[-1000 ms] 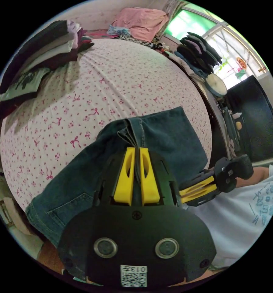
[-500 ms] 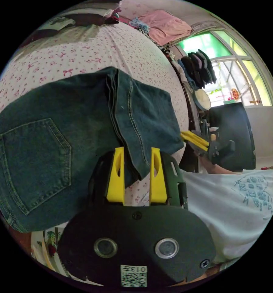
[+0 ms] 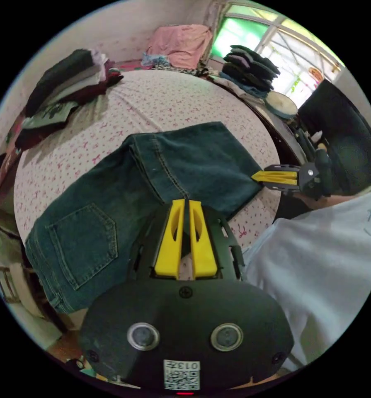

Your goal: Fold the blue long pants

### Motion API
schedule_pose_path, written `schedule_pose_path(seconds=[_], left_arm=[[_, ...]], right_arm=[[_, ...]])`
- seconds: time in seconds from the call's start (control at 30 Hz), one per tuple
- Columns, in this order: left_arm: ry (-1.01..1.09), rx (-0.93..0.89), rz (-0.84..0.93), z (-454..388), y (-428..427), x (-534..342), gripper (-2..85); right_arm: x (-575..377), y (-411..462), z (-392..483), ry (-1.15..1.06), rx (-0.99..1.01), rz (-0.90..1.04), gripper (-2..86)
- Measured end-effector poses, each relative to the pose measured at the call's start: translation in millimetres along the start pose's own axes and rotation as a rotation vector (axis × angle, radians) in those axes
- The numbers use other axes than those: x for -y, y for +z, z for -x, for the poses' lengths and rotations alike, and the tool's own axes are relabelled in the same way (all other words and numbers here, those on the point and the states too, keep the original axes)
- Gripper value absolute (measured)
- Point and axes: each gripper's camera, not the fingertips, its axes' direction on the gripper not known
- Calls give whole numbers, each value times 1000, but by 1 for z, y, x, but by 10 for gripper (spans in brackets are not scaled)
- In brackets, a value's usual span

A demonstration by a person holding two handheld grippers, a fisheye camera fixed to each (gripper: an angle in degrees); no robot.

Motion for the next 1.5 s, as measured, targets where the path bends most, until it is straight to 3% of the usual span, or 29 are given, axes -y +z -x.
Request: schedule_pose_path(seconds=[0.13,0.3,0.43,0.6,0.63,0.67,0.77,0.9,1.1,1.2,1.3,1.4,1.5], left_arm=[[163,50,147,-42,49,-3,-1],[118,-19,96,-40,49,-16,-3],[207,88,-29,-76,34,1,-3],[272,167,117,-107,74,30,-3],[272,185,195,-108,88,28,-3],[277,185,159,-109,86,26,-3],[234,196,190,-107,80,24,-3],[127,295,170,-105,66,23,-3],[20,257,200,-89,65,18,-4],[7,257,202,-85,58,18,-4],[-14,237,138,-80,33,15,-4],[-54,241,95,-70,9,9,-3],[-77,255,167,-49,14,1,-4]], right_arm=[[4,7,22,-43,-118,-4,1],[6,-1,1,4,9,12,-1],[28,-17,-44,77,-37,-104,-1],[77,21,-86,100,-17,-97,-2],[85,38,-92,89,-16,-67,-2],[91,57,-97,63,16,7,-2],[99,55,-116,79,80,18,-2],[107,37,-121,58,94,-120,-2],[140,44,-112,-55,98,-219,-2],[164,76,-103,-136,90,-17,-1],[178,77,-113,-94,126,-1,-2],[192,59,-107,-108,182,-81,-2],[216,48,-81,-181,241,-171,-2]])
